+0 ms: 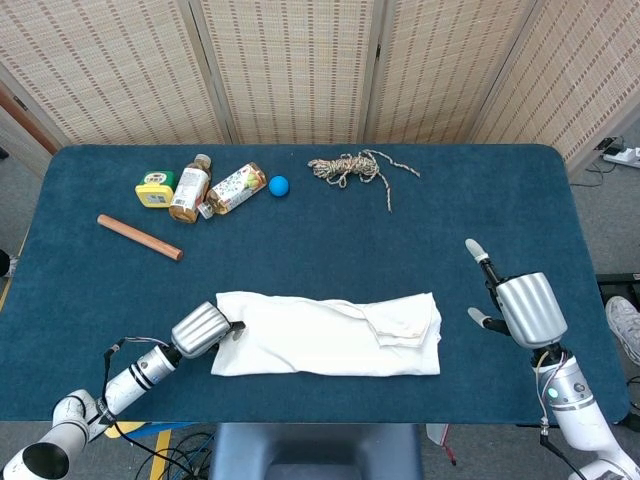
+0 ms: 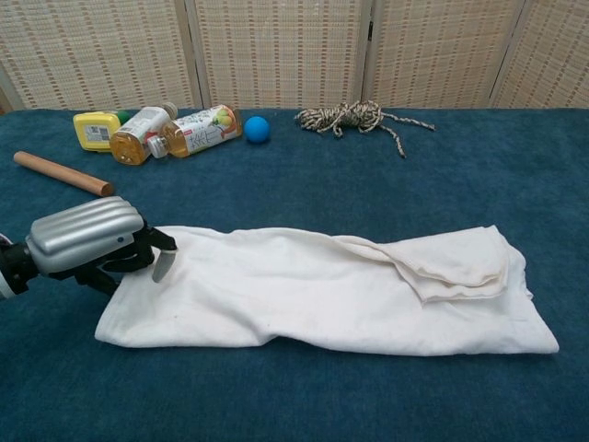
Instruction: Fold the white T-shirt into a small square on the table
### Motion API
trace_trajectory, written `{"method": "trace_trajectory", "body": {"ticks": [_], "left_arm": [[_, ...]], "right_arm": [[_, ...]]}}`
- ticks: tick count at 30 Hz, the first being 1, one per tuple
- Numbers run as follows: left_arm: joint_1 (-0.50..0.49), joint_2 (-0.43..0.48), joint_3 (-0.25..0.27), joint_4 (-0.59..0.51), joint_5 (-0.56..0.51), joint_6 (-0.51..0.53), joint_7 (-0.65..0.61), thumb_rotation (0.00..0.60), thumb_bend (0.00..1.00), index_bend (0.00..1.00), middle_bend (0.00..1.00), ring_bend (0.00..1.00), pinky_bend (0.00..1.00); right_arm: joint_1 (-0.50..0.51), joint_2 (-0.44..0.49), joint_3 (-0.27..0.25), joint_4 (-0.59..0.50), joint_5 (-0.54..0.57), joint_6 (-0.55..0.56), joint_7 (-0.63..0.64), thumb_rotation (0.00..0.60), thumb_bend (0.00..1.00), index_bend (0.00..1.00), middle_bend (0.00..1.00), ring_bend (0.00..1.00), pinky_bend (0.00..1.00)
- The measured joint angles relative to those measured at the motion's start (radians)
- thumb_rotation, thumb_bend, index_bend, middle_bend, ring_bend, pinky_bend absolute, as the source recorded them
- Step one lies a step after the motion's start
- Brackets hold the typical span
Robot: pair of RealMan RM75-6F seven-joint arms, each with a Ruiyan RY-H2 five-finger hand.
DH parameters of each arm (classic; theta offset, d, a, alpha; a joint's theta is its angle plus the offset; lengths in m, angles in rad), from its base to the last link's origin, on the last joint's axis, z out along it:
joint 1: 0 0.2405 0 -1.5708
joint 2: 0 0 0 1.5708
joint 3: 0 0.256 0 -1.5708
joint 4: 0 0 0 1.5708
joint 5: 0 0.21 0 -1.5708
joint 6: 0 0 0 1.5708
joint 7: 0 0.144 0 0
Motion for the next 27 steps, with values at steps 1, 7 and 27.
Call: {"method": "trace_trajectory", "body": {"ticks": [1,7,27], "left_arm": [[0.000,0.002,-0.001,-0.004,-0.002,0.002,-0.001,0.600,0.53,0.70,0.99,0.93,1.00],[0.012,0.024,-0.006,-0.035,-0.010,0.022,-0.002,0.600,0.56,0.72,0.99,0.93,1.00],[0.118,0.220,-0.001,-0.143,-0.037,0.086,0.046,0.600,0.56,0.72,0.99,0.93,1.00]], "right_arm": [[0.000,-0.001,0.000,0.000,-0.001,0.001,0.001,0.600,0.12,0.00,0.86,0.93,1.00],[-0.001,-0.006,0.002,0.004,-0.007,0.006,0.008,0.600,0.12,0.00,0.86,0.93,1.00],[0.020,-0.035,0.012,-0.003,-0.033,0.002,0.002,0.600,0.12,0.00,0.86,0.93,1.00]]}}
